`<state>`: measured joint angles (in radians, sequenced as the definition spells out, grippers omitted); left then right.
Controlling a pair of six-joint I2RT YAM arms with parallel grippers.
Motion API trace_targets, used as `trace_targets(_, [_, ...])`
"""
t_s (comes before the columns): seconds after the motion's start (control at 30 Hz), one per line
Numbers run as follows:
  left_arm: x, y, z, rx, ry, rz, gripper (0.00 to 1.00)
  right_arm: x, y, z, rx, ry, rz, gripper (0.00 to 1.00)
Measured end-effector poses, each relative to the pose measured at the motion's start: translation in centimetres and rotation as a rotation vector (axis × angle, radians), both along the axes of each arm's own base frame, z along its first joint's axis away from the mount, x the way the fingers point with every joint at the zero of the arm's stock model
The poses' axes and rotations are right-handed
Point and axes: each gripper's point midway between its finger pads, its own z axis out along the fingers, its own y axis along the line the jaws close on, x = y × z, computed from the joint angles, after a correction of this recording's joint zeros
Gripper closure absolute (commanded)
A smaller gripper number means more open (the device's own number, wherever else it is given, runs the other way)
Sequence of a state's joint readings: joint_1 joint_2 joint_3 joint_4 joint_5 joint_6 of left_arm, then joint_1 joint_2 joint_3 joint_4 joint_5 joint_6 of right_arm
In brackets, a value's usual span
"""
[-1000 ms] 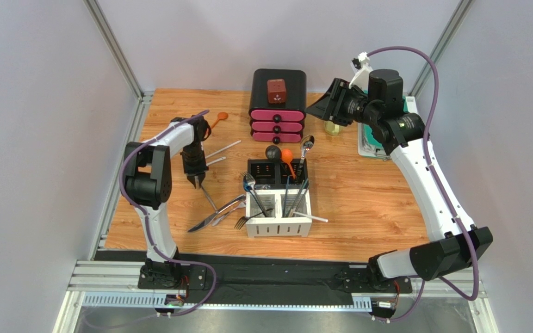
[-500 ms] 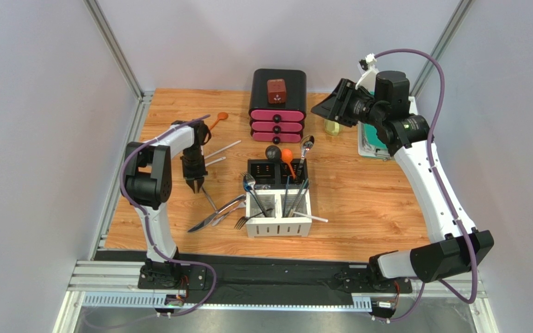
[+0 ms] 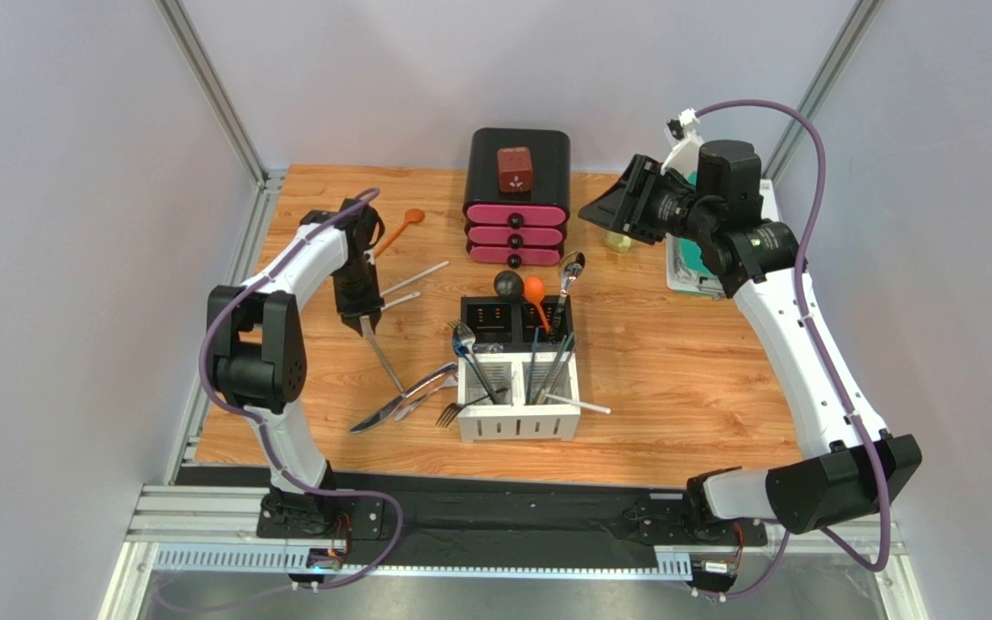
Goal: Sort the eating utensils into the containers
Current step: Pick up the knife at the center of the board.
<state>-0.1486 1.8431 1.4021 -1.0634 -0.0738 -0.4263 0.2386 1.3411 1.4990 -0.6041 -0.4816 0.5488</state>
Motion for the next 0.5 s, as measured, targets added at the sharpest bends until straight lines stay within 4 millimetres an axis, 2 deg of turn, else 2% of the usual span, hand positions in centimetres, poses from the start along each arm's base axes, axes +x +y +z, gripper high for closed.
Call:
trace_targets(0.07, [0.7,-0.5,0.5,-0.025,-0.025,0.006,0.66,0.0,0.0,0.0,0.000,0.000,0.000,0.48])
trace_targets(0.17, [1.4,-1.1,-0.1,-0.049,-0.013,0.018,0.67,-0.1,0.0,0.0,0.001,-0.001,0.001,0.48])
trace_targets(0.33, [0.9,-1.5,-2.3,-0.060,0.059,0.046,0.70,0.1,-0.4,0.0,0.003,-0.001,-0.006,0.48])
trace_targets(0.5, [0.6,-1.3,-2.6,-0.048,0.070,0.059,0.70,-0.2,-0.8,-0.1,0.005,-0.002,-0.015,0.48])
